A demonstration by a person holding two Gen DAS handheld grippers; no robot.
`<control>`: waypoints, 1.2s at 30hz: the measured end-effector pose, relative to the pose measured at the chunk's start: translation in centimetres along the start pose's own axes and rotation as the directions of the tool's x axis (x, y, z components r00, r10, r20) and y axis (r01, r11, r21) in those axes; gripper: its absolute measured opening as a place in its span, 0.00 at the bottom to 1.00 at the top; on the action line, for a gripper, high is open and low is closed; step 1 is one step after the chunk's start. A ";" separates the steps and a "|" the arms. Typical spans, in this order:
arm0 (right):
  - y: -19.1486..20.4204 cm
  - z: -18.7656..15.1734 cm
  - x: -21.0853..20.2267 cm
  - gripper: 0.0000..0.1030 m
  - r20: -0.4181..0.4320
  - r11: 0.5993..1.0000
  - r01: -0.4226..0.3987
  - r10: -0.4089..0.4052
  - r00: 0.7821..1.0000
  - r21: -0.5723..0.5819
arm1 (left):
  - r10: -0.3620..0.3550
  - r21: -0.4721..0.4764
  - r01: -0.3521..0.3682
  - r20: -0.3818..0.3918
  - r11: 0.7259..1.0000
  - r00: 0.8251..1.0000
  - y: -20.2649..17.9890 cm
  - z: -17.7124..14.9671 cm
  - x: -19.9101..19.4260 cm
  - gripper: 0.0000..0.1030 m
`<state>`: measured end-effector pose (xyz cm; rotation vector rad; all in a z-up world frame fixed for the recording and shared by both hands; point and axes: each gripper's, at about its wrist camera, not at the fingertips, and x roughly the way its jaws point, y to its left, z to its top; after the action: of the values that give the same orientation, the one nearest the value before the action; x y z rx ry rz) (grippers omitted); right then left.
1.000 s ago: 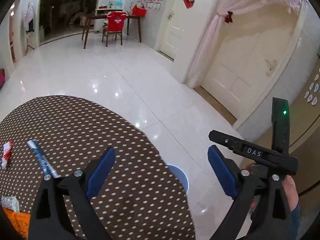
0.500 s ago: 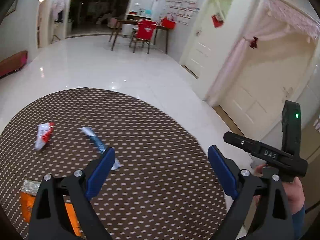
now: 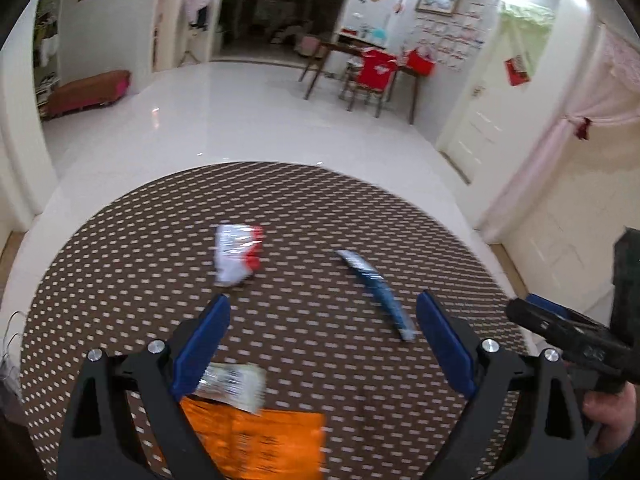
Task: Collect trash
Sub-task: 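Grasp the red-white wrapper with the left tool while the right tool grasps the blue tube, then carry the wrapper and tube to the blue bin and open both tools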
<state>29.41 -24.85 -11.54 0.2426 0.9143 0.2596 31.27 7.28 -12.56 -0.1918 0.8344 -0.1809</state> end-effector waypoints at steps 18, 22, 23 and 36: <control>6.7 0.5 8.8 0.94 -0.104 0.987 -0.045 0.029 0.994 -0.153 | 0.135 0.097 -0.118 -0.188 0.988 0.973 4.9 4.3 9.0 0.30; 8.7 0.2 10.2 0.73 -0.104 0.976 -0.027 0.005 0.995 -0.216 | 0.051 0.084 -0.036 -0.183 0.996 0.982 5.0 3.7 8.2 0.23; 9.1 0.1 10.5 0.70 -0.105 0.972 -0.020 -0.005 0.994 -0.236 | 0.036 0.078 -0.022 -0.178 0.997 0.983 5.0 3.4 7.8 0.22; 7.5 -2.3 8.9 0.15 -0.082 0.981 -0.055 0.040 0.996 -0.186 | -0.050 0.076 0.058 -0.102 0.995 0.994 3.6 -0.3 1.6 0.19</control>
<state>31.88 -14.69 -17.20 0.0801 0.9549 0.3997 32.41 10.38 -14.80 -0.1322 0.9201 -0.2757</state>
